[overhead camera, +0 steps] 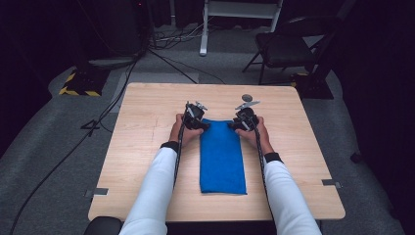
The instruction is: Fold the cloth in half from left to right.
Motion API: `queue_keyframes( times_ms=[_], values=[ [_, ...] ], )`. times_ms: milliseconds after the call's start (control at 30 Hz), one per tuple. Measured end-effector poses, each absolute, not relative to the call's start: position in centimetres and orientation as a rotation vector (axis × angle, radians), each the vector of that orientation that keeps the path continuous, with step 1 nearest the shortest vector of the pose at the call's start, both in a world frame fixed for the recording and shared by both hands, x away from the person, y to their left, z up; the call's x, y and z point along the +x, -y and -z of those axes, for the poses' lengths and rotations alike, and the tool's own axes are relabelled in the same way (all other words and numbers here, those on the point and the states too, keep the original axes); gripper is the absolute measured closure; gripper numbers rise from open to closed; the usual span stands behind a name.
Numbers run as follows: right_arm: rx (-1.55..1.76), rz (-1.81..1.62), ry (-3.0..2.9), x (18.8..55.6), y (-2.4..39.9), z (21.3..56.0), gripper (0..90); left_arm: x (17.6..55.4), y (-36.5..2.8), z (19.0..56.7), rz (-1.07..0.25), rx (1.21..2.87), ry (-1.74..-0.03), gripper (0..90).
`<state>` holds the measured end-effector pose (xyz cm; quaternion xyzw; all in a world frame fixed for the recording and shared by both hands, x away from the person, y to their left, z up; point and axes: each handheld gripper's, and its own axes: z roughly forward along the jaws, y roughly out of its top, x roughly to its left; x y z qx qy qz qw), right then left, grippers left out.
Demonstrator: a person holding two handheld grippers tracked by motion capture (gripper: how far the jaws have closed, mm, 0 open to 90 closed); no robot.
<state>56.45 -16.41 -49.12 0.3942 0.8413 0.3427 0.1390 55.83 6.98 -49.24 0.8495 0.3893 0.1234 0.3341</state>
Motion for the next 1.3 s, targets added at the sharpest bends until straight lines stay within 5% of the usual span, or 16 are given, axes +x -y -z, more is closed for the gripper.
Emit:
queue_keyframes(
  times_ms=[133,333,1300],
  values=[
    [1.106,-1.012,-2.473,56.1,16.2,49.0,81.0,55.6,-6.7,49.1,-0.312,2.249,-0.967,65.0],
    [1.084,-0.998,-2.475,55.8,16.1,49.0,84.8,55.2,-6.2,48.9,-0.309,2.284,-0.913,83.4],
    [0.994,-1.03,-2.39,55.0,16.4,46.0,85.8,55.0,-4.8,46.0,-0.443,2.275,-0.879,84.9]
  ],
)
